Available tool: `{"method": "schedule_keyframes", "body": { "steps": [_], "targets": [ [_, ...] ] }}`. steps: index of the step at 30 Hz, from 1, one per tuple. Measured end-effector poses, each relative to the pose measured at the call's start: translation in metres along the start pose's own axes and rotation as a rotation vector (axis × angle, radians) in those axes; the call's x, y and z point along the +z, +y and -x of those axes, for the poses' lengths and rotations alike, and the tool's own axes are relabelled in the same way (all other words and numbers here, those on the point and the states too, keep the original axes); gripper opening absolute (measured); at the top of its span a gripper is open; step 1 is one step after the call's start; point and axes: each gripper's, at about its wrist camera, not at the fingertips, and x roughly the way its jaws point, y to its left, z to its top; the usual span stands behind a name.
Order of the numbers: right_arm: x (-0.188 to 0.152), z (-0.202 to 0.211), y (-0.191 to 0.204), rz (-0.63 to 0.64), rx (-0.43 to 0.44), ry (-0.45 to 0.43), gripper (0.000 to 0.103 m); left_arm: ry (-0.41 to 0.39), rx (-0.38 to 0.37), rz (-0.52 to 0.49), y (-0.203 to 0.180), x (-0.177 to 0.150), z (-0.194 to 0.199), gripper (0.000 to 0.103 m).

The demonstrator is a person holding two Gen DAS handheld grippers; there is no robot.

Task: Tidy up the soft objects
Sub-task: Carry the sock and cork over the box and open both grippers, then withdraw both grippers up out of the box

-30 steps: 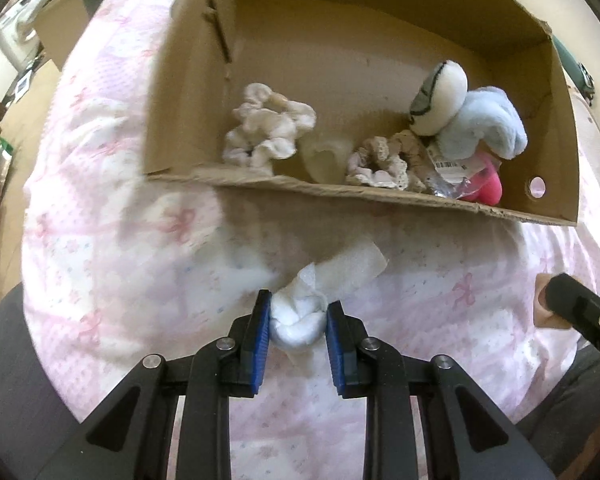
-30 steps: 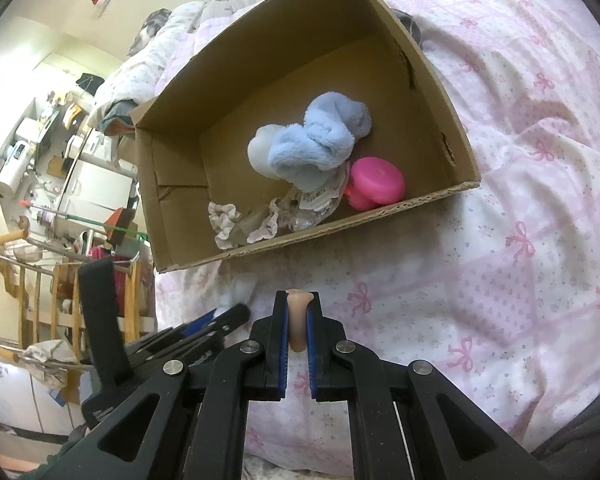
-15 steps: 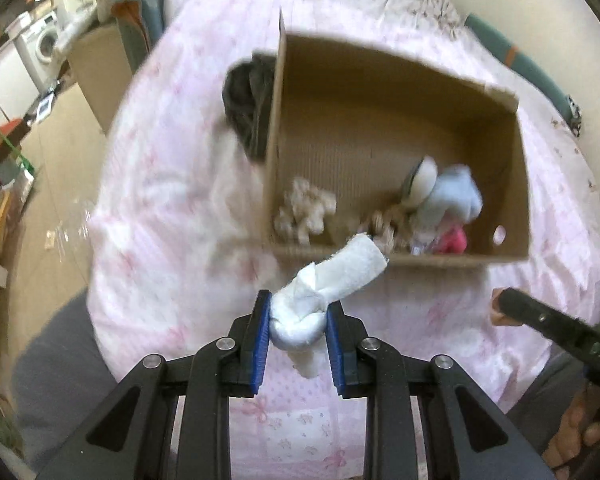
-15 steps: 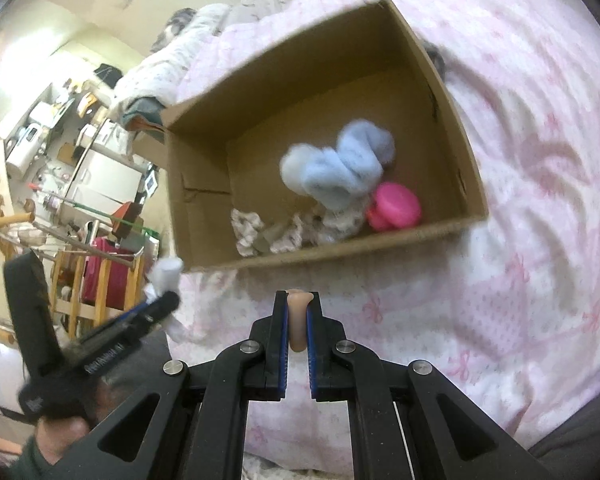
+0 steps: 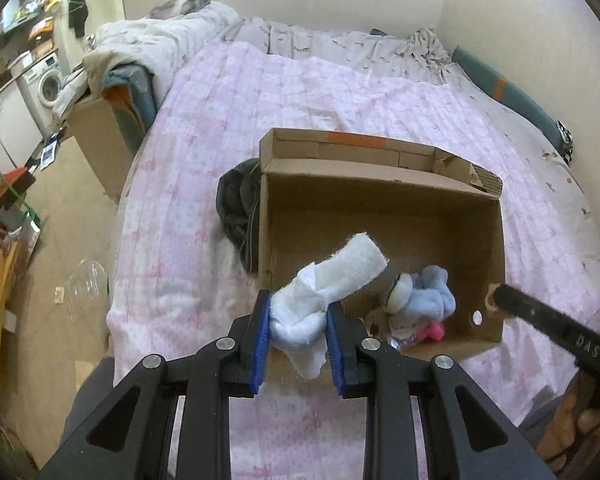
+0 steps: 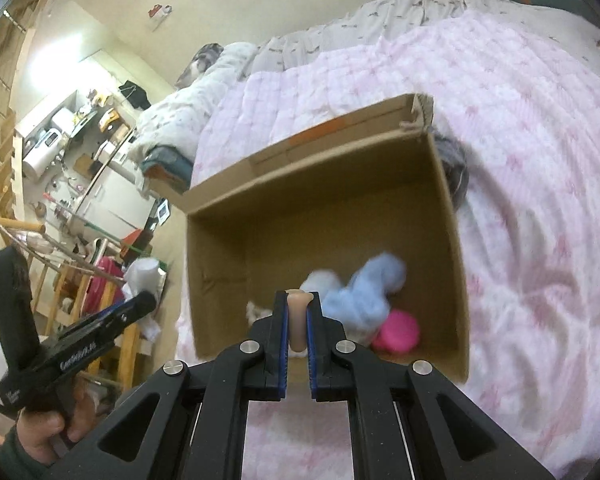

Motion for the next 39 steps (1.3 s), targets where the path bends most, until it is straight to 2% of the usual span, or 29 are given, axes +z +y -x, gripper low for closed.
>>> {"method": "schedule_keyframes", "body": {
  "steps": [4, 8, 12, 20, 24, 30, 32, 34, 35, 37, 38, 39],
  "targets": [
    [0.013, -0.008, -0.012, -0.017, 0.004, -0.013, 0.008, 0.019, 0.009, 0.001, -0.006, 0.003, -0.017, 0.023],
    [0.012, -0.019, -0.027, -0.059, 0.031, -0.011, 0.008, 0.035, 0.017, 0.006, -0.012, 0.003, -0.033, 0.023],
    [0.009, -0.032, -0.040, -0.109, 0.048, 0.031, 0.009, 0.063, 0.019, 0.003, -0.019, 0.002, -0.050, 0.023],
    [-0.001, -0.059, -0.035, -0.080, 0.065, 0.164, 0.009, 0.128, 0.007, -0.016, -0.032, -0.007, -0.081, 0.023],
    [-0.005, -0.066, -0.032, -0.072, 0.080, 0.200, 0.009, 0.115, 0.041, -0.068, -0.041, -0.009, -0.087, 0.023],
    [-0.008, -0.071, -0.030, -0.081, 0.095, 0.225, 0.011, 0.149, 0.025, -0.050, -0.040, -0.010, -0.093, 0.025],
    [-0.007, -0.070, -0.031, -0.090, 0.102, 0.227, 0.013, 0.161, 0.022, -0.052, -0.040, -0.011, -0.093, 0.029],
    [-0.006, -0.067, -0.030, -0.092, 0.106, 0.211, 0.017, 0.168, 0.023, -0.055, -0.041, -0.011, -0.091, 0.043],
    [-0.005, -0.065, -0.029, -0.093, 0.110, 0.202, 0.021, 0.165, 0.020, -0.058, -0.041, -0.011, -0.089, 0.047],
    [-0.004, -0.060, -0.030, -0.099, 0.123, 0.183, 0.023, 0.148, 0.026, -0.071, -0.043, -0.011, -0.081, 0.067],
    [-0.004, -0.058, -0.030, -0.102, 0.128, 0.177, 0.025, 0.137, 0.038, -0.082, -0.044, -0.011, -0.075, 0.069],
    [-0.005, -0.055, -0.031, -0.105, 0.130, 0.169, 0.031, 0.129, 0.045, -0.087, -0.045, -0.011, -0.072, 0.070]
  ]
}}
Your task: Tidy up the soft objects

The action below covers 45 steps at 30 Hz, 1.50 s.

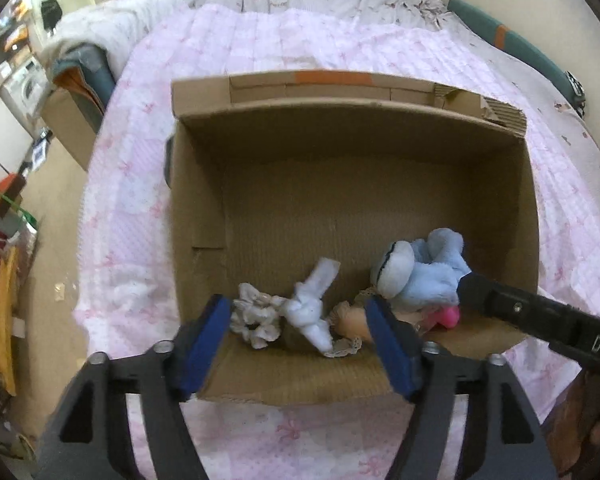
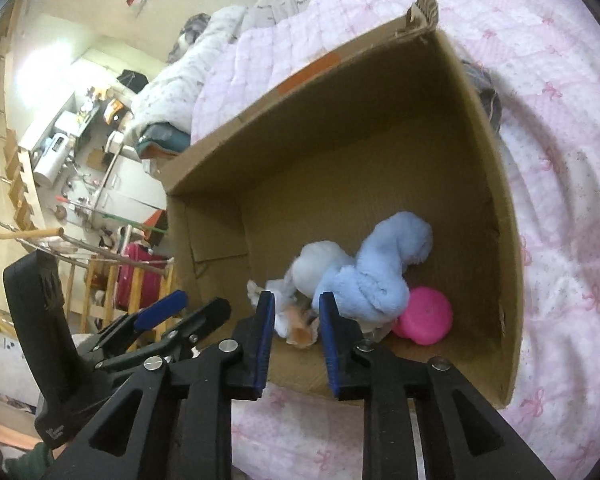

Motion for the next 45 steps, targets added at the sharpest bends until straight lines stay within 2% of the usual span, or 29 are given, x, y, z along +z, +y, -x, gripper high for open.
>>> {"method": "schedule_keyframes", "body": {
  "steps": [1, 2, 3, 5, 8, 10, 12, 20, 23, 29, 34, 37, 41, 45],
  "targets": [
    [-0.001, 0.004, 0.000, -0.002, -0.004, -0.011, 0.038, -0.012, 0.013, -0.010, -0.001, -0.001, 0.005, 0.070],
    [-0.001, 0.008, 0.000, -0.006, -0.019, -0.030, 0.069, -0.024, 0.028, -0.018, -0.002, -0.001, 0.009, 0.070],
    [-0.002, 0.015, 0.001, -0.015, -0.043, -0.068, 0.089, -0.049, 0.053, -0.034, -0.002, -0.003, 0.016, 0.070],
    [-0.004, 0.029, 0.002, -0.020, -0.045, -0.137, 0.090, -0.078, 0.085, -0.053, -0.004, -0.005, 0.025, 0.070],
    [-0.008, 0.041, 0.010, 0.011, -0.078, -0.174, 0.090, -0.100, 0.118, -0.028, 0.001, -0.011, 0.041, 0.070],
    [-0.011, 0.051, 0.018, 0.063, -0.115, -0.206, 0.092, -0.113, 0.117, 0.005, 0.007, -0.016, 0.054, 0.070],
    [-0.016, 0.060, 0.023, 0.114, -0.138, -0.235, 0.102, -0.115, 0.122, 0.034, 0.014, -0.019, 0.065, 0.070],
    [-0.041, 0.081, 0.034, 0.149, -0.159, -0.291, 0.103, -0.193, 0.113, 0.067, 0.030, -0.049, 0.099, 0.070],
    [-0.049, 0.083, 0.040, 0.176, -0.191, -0.306, 0.103, -0.210, 0.098, 0.084, 0.034, -0.057, 0.105, 0.070],
    [-0.058, 0.087, 0.041, 0.145, -0.196, -0.331, 0.103, -0.246, 0.073, 0.077, 0.039, -0.062, 0.110, 0.088],
    [-0.063, 0.088, 0.051, 0.179, -0.251, -0.371, 0.103, -0.268, -0.007, 0.071, 0.046, -0.062, 0.110, 0.101],
    [-0.068, 0.089, 0.054, 0.204, -0.303, -0.389, 0.103, -0.295, -0.034, 0.058, 0.049, -0.064, 0.113, 0.102],
    [-0.074, 0.090, 0.049, 0.179, -0.329, -0.389, 0.103, -0.321, -0.043, 0.062, 0.050, -0.071, 0.115, 0.102],
    [-0.085, 0.089, 0.049, 0.185, -0.354, -0.386, 0.103, -0.306, -0.073, 0.092, 0.053, -0.081, 0.108, 0.102]
  ]
}}
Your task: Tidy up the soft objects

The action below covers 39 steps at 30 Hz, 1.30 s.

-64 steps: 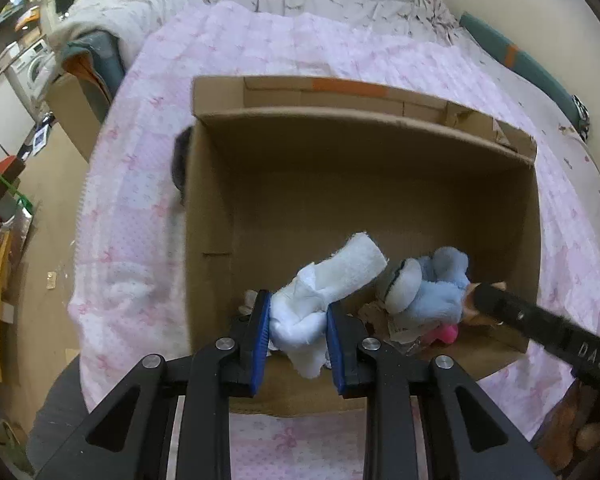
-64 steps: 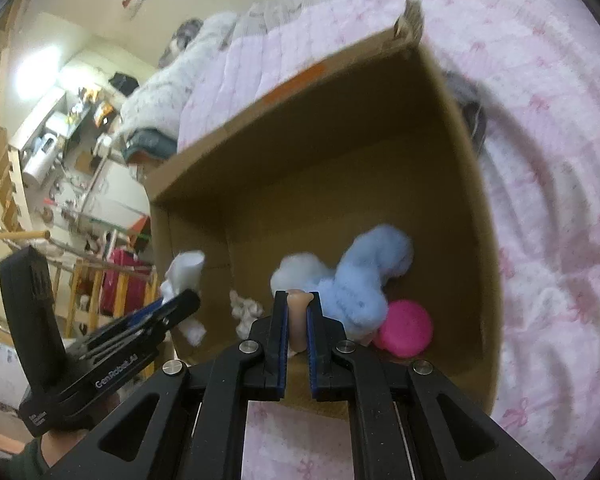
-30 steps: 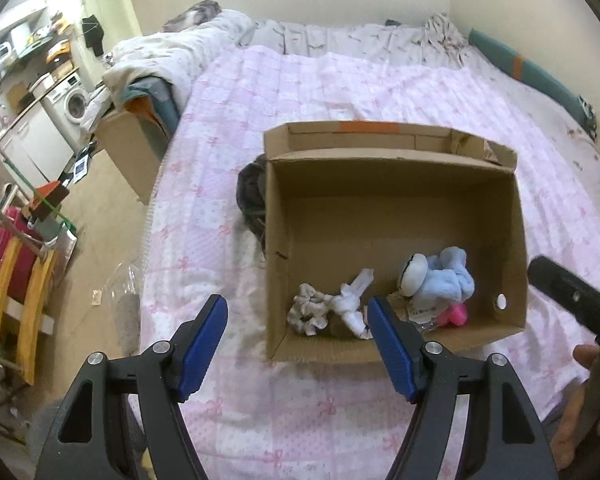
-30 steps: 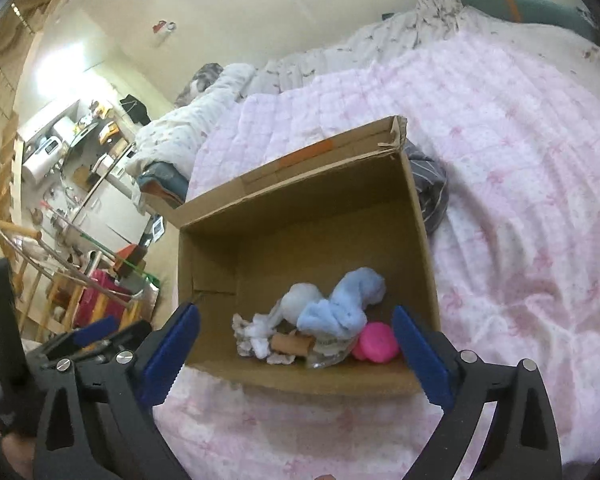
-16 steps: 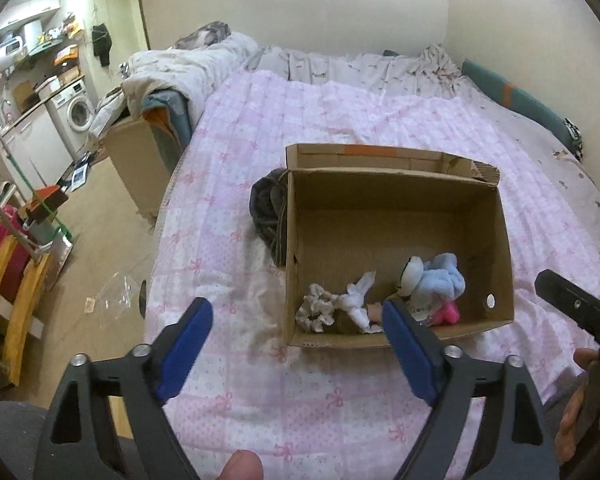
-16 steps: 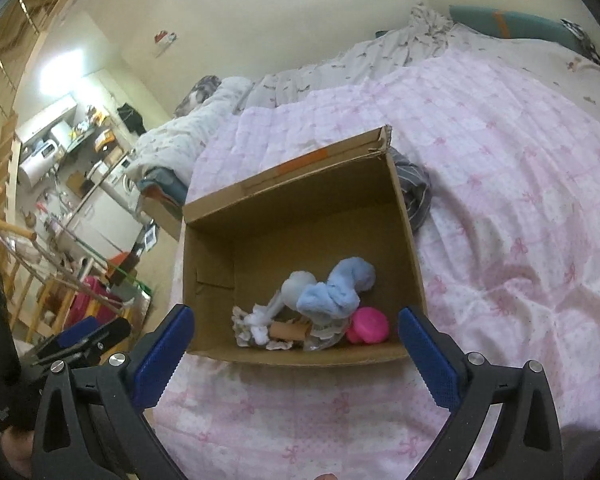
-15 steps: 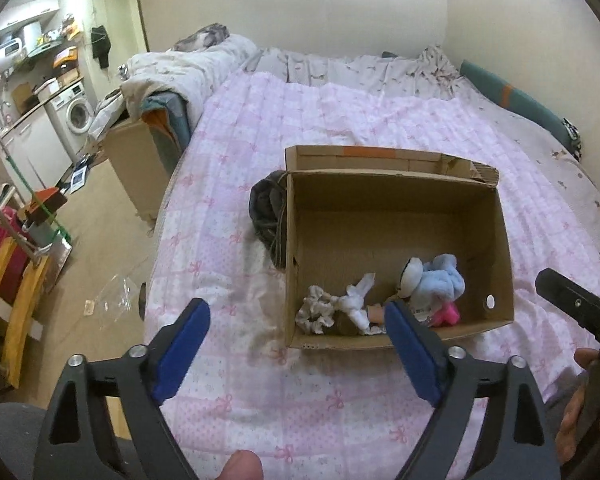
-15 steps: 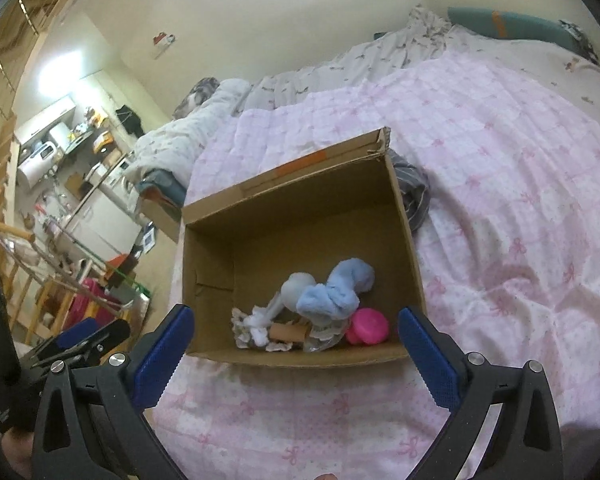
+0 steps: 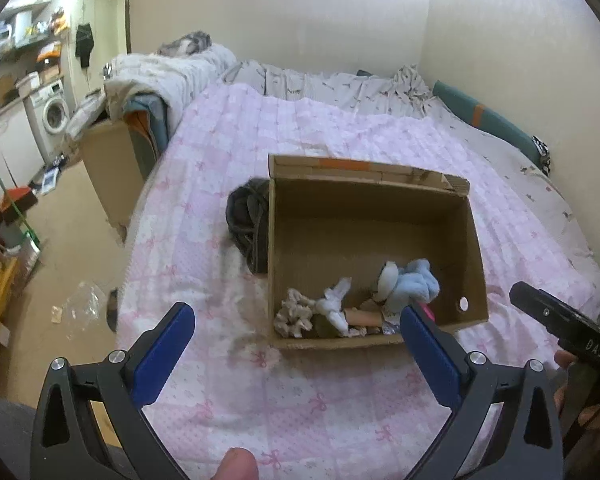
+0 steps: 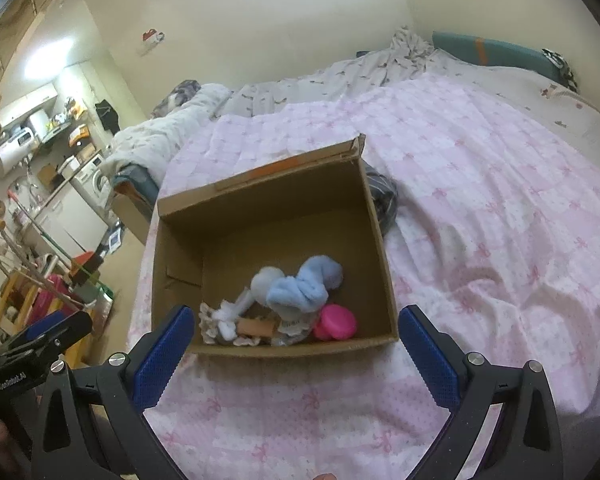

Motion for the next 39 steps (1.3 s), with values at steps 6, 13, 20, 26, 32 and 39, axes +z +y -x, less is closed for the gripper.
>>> {"method": "schedule_keyframes", "body": {
  "steps": [6, 13, 20, 26, 32, 39],
  "targets": [
    [-0.014, 0.002, 0.009, 0.044, -0.044, 0.002, 0.103, 0.006, 0.018, 0.031, 0.006, -0.010, -0.004, 0.102],
    [-0.018, -0.006, 0.018, 0.100, -0.073, 0.013, 0.103, -0.001, 0.041, 0.027, 0.006, -0.012, -0.007, 0.102],
    [-0.020, -0.010, 0.021, 0.113, -0.084, 0.023, 0.103, 0.027, 0.023, 0.012, 0.003, -0.015, -0.013, 0.102],
    [-0.020, -0.011, 0.021, 0.119, -0.088, 0.021, 0.103, 0.031, 0.011, 0.005, 0.001, -0.016, -0.013, 0.102],
    [-0.020, -0.011, 0.022, 0.119, -0.090, 0.021, 0.103, 0.037, 0.009, 0.005, 0.001, -0.016, -0.014, 0.102],
    [-0.020, -0.011, 0.021, 0.119, -0.087, 0.023, 0.103, 0.043, 0.008, 0.004, 0.001, -0.017, -0.015, 0.102]
  ]
}}
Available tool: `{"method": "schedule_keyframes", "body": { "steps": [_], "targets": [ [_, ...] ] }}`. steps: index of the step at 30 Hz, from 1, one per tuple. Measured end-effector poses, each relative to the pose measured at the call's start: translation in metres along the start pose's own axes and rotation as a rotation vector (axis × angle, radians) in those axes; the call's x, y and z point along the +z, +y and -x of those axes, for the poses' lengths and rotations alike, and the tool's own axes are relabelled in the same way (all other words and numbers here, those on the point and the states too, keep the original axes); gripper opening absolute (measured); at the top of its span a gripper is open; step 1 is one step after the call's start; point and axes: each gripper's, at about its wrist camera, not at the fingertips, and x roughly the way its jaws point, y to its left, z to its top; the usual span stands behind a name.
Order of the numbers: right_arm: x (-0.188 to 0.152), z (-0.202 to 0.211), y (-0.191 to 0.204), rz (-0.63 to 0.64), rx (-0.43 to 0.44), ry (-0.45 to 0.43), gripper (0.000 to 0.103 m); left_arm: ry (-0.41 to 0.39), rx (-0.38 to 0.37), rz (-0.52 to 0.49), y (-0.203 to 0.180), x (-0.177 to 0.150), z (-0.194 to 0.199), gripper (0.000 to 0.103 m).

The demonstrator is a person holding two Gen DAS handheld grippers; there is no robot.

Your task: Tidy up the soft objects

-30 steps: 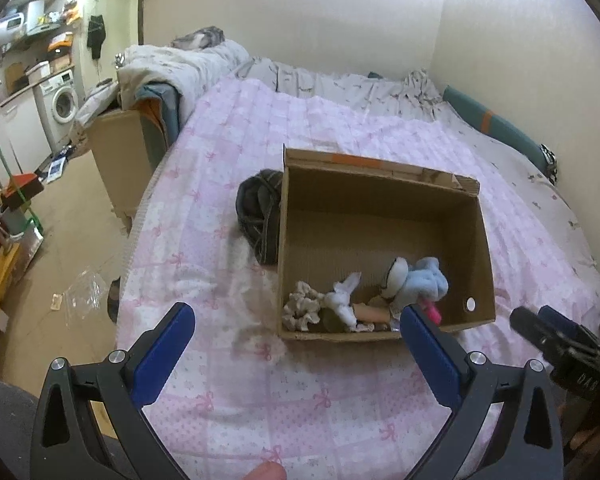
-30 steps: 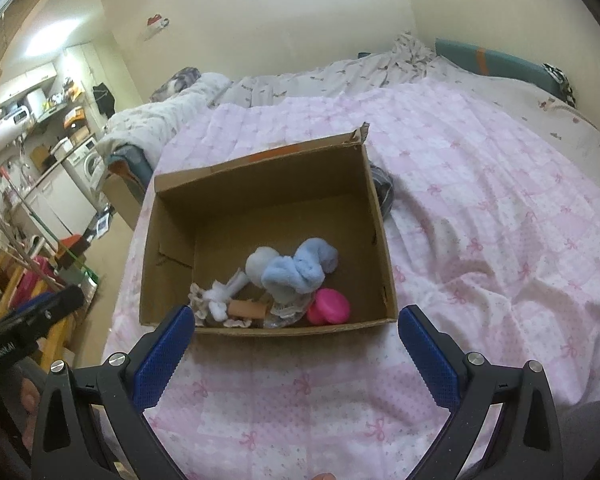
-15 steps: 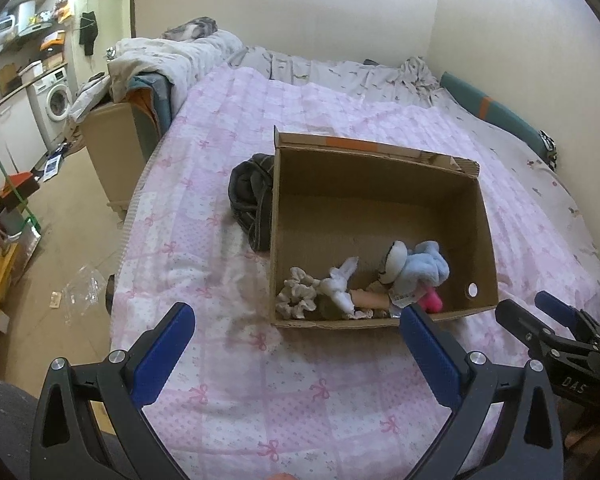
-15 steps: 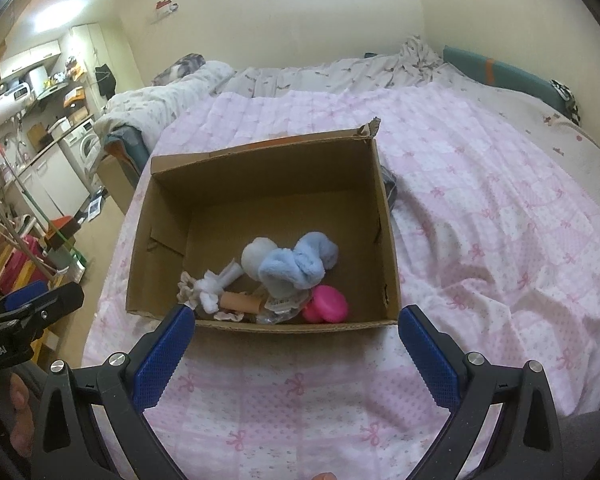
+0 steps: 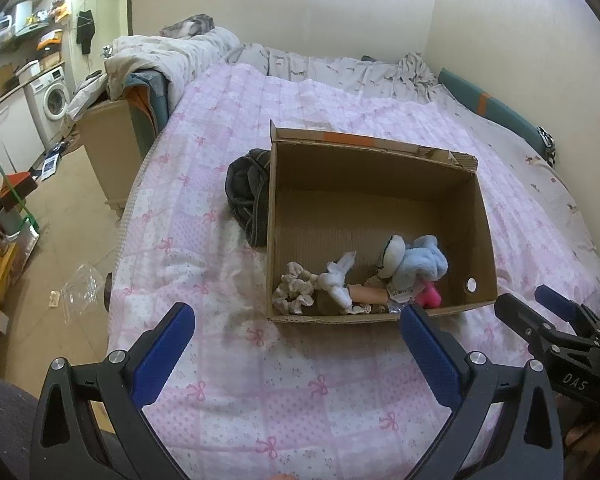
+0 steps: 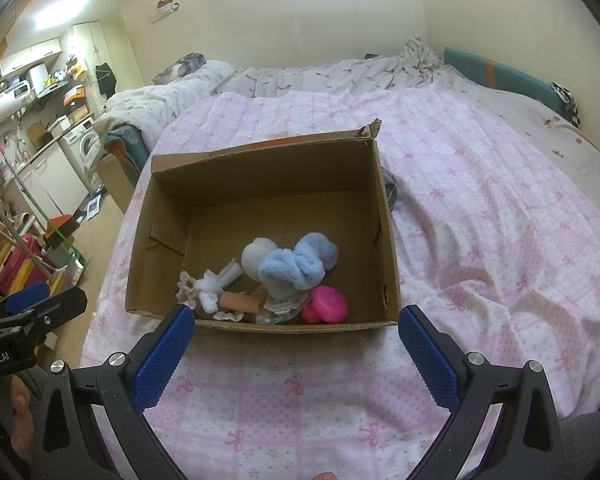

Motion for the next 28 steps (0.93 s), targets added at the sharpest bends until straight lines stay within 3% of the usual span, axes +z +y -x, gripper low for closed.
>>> {"method": "schedule_keyframes", "body": {
  "steps": [28],
  "targets": [
    [0.0004, -0.0002, -0.0047, 0.016, 0.002, -0.002, 0.103, -0.004, -0.019, -0.003, -0.0023, -0.0042, -0.0008, 0.102]
  ]
}}
